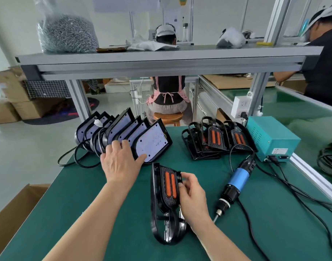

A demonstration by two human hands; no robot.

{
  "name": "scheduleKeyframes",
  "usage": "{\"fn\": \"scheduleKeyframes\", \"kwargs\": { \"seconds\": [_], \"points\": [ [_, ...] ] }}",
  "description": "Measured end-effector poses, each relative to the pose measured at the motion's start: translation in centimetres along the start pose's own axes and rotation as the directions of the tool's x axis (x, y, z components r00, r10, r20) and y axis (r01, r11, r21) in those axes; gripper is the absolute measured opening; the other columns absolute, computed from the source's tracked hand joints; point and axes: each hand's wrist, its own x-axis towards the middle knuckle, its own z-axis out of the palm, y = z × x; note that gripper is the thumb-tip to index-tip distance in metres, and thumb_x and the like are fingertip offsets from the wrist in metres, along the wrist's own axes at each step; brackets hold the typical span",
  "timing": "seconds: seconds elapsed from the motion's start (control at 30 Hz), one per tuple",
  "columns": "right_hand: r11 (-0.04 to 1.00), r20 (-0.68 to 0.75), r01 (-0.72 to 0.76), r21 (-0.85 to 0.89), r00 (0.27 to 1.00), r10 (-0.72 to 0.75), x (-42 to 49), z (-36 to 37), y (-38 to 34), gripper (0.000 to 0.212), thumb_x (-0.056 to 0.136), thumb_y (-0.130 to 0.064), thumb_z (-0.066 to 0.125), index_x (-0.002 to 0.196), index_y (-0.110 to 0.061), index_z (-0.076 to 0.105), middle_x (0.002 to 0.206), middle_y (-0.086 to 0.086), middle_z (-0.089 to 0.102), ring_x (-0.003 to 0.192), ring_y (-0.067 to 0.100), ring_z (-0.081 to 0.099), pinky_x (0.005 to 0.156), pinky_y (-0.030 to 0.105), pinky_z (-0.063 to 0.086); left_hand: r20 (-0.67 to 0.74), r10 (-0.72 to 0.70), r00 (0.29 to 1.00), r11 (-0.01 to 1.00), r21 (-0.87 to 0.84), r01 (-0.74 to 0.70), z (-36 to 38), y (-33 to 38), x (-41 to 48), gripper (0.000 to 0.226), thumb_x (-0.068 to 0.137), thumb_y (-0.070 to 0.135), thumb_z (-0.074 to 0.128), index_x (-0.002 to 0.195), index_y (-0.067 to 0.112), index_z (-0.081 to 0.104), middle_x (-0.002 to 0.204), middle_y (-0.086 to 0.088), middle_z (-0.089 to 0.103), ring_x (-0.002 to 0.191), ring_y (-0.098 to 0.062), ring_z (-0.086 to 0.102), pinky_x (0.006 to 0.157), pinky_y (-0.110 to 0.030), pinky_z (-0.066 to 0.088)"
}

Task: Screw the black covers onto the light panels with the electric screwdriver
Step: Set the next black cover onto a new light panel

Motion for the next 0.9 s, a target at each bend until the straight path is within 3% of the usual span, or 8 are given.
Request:
{"fn": "scheduleKeyframes", "kwargs": {
  "seconds": [0.17,0.33,0.43,0.53,0.6,0.7,0.8,0.9],
  "points": [
    [1.0,0.01,0.005,0.031,1.0,-0.005,0.1,0.0,0.3,0.027,0.104,-0.008,0.05,0.127,-0.02,0.057,0.108,0.003,0.071,0.1,0.019,0.068,0.095,0.041,0.054,0.208,-0.032,0.978,0.989,0.15,0.0,0.7,0.9,2.1,0.063,0.089,0.071,0.046,0.122,0.017,0.051,0.112,-0.007,0.067,0.103,-0.029,0.064,0.083,-0.04,0.039],
    [0.998,-0.002,0.036,0.059,0.999,-0.036,0.1,-0.1,0.4,0.025,0.103,-0.006,0.051,0.12,-0.024,0.058,0.101,-0.001,0.073,0.091,0.014,0.068,0.085,0.029,0.054,0.225,-0.032,0.974,0.99,0.144,-0.001,1.2,0.8,3.2,0.054,0.093,0.065,0.045,0.114,0.017,0.052,0.091,-0.004,0.066,0.088,-0.029,0.063,0.063,-0.032,0.035],
    [0.996,0.007,0.034,0.084,0.999,-0.034,0.2,0.0,0.4,0.025,0.104,-0.006,0.051,0.122,-0.022,0.058,0.103,0.0,0.073,0.092,0.017,0.068,0.086,0.032,0.055,0.262,-0.058,0.963,0.991,0.132,0.024,1.1,1.0,4.1,0.038,0.097,0.05,0.047,0.109,0.016,0.056,0.085,-0.005,0.06,0.083,-0.029,0.06,0.059,-0.03,0.035],
    [0.994,0.002,0.044,0.102,0.999,-0.044,0.2,0.0,0.6,0.025,0.104,-0.006,0.05,0.122,-0.022,0.058,0.102,0.0,0.073,0.092,0.017,0.068,0.086,0.034,0.055,0.321,-0.134,0.938,0.99,0.081,0.114,1.2,1.1,4.5,0.021,0.092,0.032,0.054,0.086,0.013,0.058,0.072,-0.001,0.051,0.066,-0.024,0.052,0.053,-0.027,0.03],
    [0.991,-0.015,0.043,0.129,0.999,-0.042,0.3,0.0,0.6,0.026,0.103,-0.006,0.051,0.12,-0.025,0.058,0.099,0.0,0.072,0.088,0.018,0.068,0.083,0.031,0.054,0.387,-0.184,0.903,0.981,0.024,0.19,1.3,1.1,4.5,0.021,0.087,0.027,0.057,0.073,0.013,0.056,0.069,-0.003,0.058,0.061,-0.021,0.052,0.054,-0.026,0.035],
    [0.978,-0.054,0.015,0.208,0.999,-0.004,0.5,-0.1,0.7,0.028,0.103,-0.005,0.05,0.112,-0.031,0.057,0.094,0.006,0.07,0.08,0.021,0.063,0.081,0.035,0.053,0.585,-0.17,0.793,0.951,-0.115,0.288,1.1,1.4,4.3,0.022,0.089,0.02,0.047,0.074,0.006,0.055,0.063,-0.007,0.073,0.056,-0.02,0.053,0.054,-0.024,0.04],
    [0.944,-0.068,-0.003,0.331,0.997,0.027,0.6,-0.2,0.7,0.025,0.104,-0.004,0.049,0.112,-0.025,0.06,0.088,0.008,0.065,0.08,0.02,0.058,0.085,0.047,0.052,0.723,-0.141,0.677,0.867,-0.241,0.437,0.6,2.0,3.6,0.018,0.095,0.018,0.042,0.085,0.003,0.044,0.064,-0.014,0.073,0.035,-0.015,0.034,0.042,-0.021,0.029],
    [0.897,-0.11,0.006,0.442,0.993,0.047,0.7,-0.4,0.7,0.021,0.104,-0.004,0.049,0.112,-0.02,0.061,0.084,0.003,0.064,0.08,0.019,0.058,0.081,0.043,0.049,0.788,-0.092,0.608,0.75,-0.347,0.563,0.5,2.5,1.9,0.014,0.094,0.013,0.044,0.088,0.001,0.043,0.065,-0.023,0.071,0.026,-0.015,0.025,0.041,-0.019,0.02]
  ]
}}
